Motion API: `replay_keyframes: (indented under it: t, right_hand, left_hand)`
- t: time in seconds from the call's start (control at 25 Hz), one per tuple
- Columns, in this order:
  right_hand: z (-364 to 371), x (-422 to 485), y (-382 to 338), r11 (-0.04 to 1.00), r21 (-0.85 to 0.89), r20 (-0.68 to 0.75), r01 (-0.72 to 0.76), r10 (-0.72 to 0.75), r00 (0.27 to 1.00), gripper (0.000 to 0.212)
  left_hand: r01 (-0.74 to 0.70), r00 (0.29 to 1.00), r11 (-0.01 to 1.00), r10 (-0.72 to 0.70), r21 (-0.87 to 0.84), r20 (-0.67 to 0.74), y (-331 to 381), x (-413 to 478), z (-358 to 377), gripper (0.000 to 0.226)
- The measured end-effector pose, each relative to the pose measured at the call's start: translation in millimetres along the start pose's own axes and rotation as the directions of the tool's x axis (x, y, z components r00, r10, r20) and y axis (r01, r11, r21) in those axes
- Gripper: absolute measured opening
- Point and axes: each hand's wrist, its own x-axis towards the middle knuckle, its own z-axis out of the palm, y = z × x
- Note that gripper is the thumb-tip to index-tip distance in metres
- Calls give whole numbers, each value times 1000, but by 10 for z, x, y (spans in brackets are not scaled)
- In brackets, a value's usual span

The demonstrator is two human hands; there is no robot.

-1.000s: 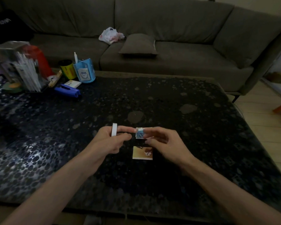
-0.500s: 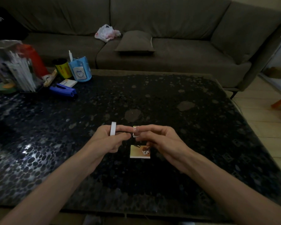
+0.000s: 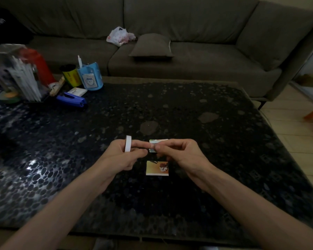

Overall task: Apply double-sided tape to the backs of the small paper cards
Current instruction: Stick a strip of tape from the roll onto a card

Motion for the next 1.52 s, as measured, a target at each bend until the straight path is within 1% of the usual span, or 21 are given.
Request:
replay_keyframes:
  t: [0.12,0.24,0.32,0.52,0.6,0.72,0.8,0.88,0.92,0.96,1.04,1.08,1.12,1.2,1.24,1.28,1.32,1.36,1.4,1.44,1.52]
  right_hand:
    - [3,4,2,999,-40,-39,17,-18,999,6]
    - [20,35,10,995,-101,-90,12,-21,996,11]
    - [31,63,23,991,-132,-132,-6,-11,991,14]
    - [69,103,55,990,-138,-195,-7,-21,981,20]
    - [77,123,78,989,-144,-220,-20,-13,975,16]
    - [69,126,104,989,-142,-236,-30,-4,972,11]
    - [51,109,115,989,-141,-212,-38,8,977,11]
    - [47,84,109,990,-121,-194,-77,53,980,15]
    - [49,76,106,988,-114,-196,-101,77,978,19]
    - [49,72,108,986,-114,-198,-126,102,975,22]
    - [39,62,92,974,-108,-182,-199,177,967,26]
    - [22,56,79,965,-101,-153,-244,227,962,27]
    - [0,49,67,953,-94,-111,-288,277,954,27]
    - [-34,29,44,927,-104,-40,-361,359,933,20]
    - [-42,19,38,914,-119,-29,-387,386,922,15]
    - [-46,15,41,904,-137,-33,-406,405,914,15]
    - [-44,23,53,893,-156,-50,-422,420,906,19]
    - [-41,37,72,880,-176,-75,-441,434,898,23]
    - [-31,49,85,867,-191,-97,-459,449,888,24]
    - [-20,56,95,857,-199,-111,-475,462,880,23]
    - [9,68,105,845,-199,-119,-497,483,868,19]
  left_hand:
    - [-18,1000,1000,18,22,6,23,-3,16,25]
    - [-20,999,998,19,61,30,39,5,24,29]
    - [-7,999,999,4,51,53,37,18,38,33]
    - [-6,995,998,-1,66,102,-30,52,51,41]
    - [-17,994,995,6,96,112,-75,68,56,46]
    - [-5,999,982,-1,190,32,-110,127,-39,63]
    - [-63,998,954,65,292,5,-120,134,-131,61]
    - [-153,987,885,155,439,31,-153,106,-186,51]
    - [-189,980,831,189,523,54,-181,86,-195,47]
    - [-216,974,752,214,622,80,-214,60,-206,46]
    - [-260,960,527,232,809,157,-299,5,-235,50]
    - [-285,952,432,235,856,198,-342,-13,-250,51]
    - [-307,943,374,243,875,227,-380,-31,-274,47]
    - [-328,934,322,253,888,253,-433,-62,-311,29]
    - [-325,935,299,245,897,257,-459,-68,-319,27]
    - [-329,935,271,228,905,272,-503,-69,-329,30]
    - [-349,930,244,212,905,301,-550,-65,-337,37]
    - [-379,920,220,196,899,340,-590,-66,-343,50]
    - [-407,910,199,177,891,376,-621,-67,-342,62]
    - [-426,902,185,165,885,400,-637,-75,-330,70]
    - [-446,890,164,178,880,419,-655,-75,-300,72]
